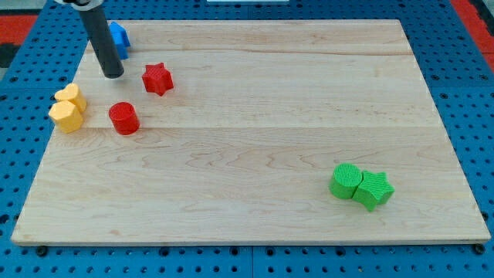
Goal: Place the yellow hexagon diagonally to the red circle
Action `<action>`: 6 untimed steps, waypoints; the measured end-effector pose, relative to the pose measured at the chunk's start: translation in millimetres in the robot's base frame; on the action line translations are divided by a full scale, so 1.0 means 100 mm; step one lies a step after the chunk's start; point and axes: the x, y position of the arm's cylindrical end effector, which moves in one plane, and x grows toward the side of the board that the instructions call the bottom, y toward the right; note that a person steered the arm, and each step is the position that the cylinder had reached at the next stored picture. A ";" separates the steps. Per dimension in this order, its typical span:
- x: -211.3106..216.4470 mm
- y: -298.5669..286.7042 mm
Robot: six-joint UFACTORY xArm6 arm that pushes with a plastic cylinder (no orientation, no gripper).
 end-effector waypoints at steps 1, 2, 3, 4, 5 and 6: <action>0.01 -0.41; 0.15 -0.58; 0.53 -0.60; 0.97 -0.60; 1.30 -0.60; 1.72 -0.45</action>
